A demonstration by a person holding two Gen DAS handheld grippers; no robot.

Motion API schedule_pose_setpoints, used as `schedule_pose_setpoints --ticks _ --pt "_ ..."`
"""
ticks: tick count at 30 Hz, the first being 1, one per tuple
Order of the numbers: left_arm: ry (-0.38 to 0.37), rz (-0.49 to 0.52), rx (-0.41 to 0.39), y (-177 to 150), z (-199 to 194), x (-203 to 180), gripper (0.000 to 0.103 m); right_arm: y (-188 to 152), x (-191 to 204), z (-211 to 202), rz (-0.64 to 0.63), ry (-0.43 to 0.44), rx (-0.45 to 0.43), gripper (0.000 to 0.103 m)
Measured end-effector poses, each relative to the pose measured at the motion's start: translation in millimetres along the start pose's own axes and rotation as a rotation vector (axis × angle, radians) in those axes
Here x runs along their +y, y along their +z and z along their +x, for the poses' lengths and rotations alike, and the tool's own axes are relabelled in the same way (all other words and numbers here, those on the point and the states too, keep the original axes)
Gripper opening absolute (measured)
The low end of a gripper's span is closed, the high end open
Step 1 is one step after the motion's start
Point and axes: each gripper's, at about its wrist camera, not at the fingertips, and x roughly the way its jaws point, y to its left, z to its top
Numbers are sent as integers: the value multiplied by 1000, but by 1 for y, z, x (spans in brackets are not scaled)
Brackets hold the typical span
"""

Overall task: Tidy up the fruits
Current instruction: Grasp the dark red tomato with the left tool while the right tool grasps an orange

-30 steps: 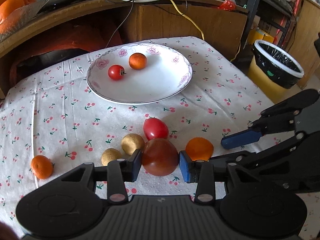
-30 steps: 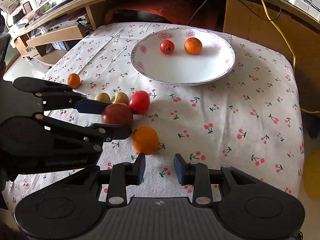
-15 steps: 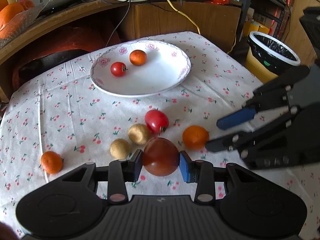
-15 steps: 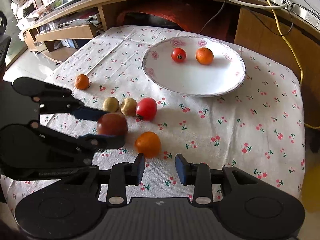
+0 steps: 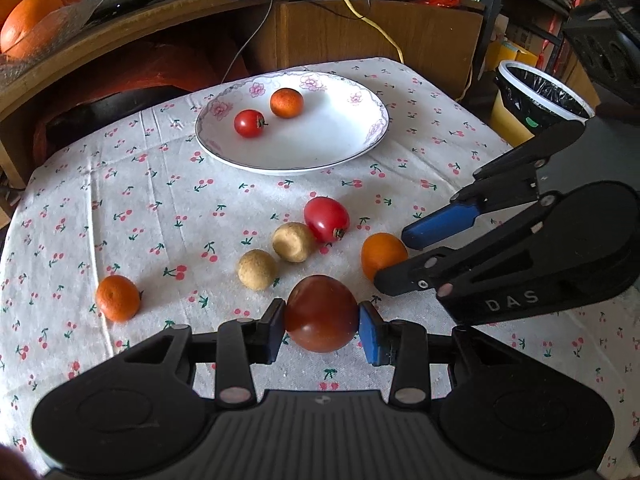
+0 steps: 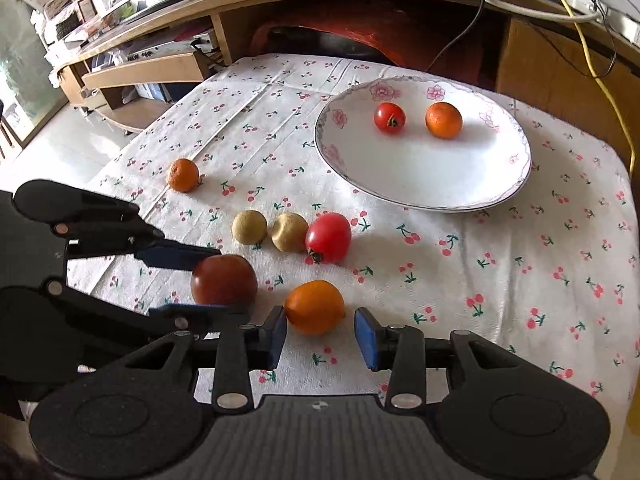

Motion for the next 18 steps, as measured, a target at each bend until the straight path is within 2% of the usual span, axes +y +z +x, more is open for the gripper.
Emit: schedule_pose_setpoints --ticks 7,18 --pt "7 9 11 0 -1 -2 46 3 4 8 5 15 15 27" --pt "7 7 27 -1 -1 -2 46 4 4 7 7 -3 18 25"
